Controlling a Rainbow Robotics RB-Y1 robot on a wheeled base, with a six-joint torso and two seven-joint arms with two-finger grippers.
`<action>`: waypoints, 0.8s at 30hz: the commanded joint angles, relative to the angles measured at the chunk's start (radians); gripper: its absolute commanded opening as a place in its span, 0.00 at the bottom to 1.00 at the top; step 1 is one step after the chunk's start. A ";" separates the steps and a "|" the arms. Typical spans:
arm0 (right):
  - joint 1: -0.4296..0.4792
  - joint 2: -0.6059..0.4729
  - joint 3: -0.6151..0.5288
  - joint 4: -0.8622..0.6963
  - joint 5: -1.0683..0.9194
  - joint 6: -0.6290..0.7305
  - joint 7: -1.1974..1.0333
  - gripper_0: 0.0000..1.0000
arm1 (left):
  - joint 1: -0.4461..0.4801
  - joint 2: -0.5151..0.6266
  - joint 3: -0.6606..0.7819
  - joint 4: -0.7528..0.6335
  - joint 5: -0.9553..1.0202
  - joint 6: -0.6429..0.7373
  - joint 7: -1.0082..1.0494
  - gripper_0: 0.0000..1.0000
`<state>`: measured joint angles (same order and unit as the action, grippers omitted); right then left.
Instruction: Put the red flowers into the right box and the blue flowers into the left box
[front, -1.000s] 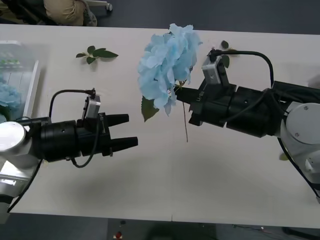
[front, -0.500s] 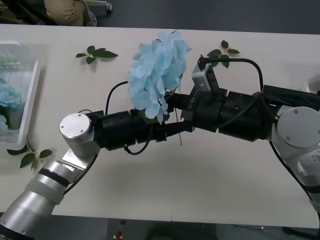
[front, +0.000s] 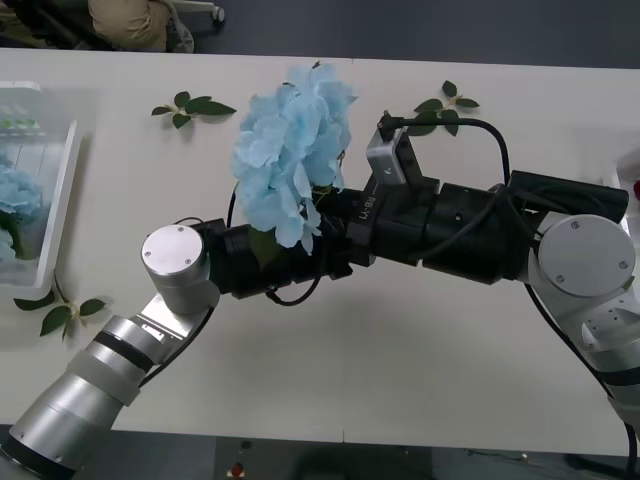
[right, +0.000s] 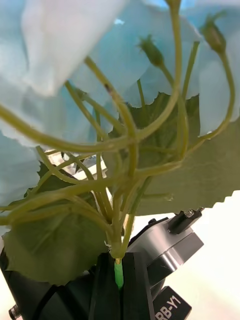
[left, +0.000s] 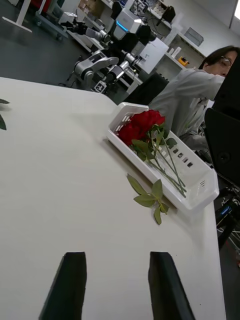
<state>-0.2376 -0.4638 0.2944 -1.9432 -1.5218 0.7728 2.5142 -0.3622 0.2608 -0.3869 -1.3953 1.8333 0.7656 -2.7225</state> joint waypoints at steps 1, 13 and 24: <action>-0.019 -0.002 -0.004 -0.036 0.002 -0.006 0.037 0.00 | -0.021 -0.002 -0.001 -0.005 0.012 0.000 0.017 0.00; -0.017 -0.016 -0.006 -0.036 0.014 -0.021 0.032 0.67 | -0.021 0.017 -0.001 -0.007 0.043 0.001 0.017 0.00; -0.019 -0.033 -0.026 -0.036 0.025 -0.033 0.038 0.98 | -0.007 0.066 -0.001 -0.005 0.060 0.004 0.017 0.00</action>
<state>-0.2376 -0.4652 0.2911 -1.9482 -1.4906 0.7385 2.5145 -0.3622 0.2726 -0.3867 -1.3760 1.8889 0.7655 -2.7187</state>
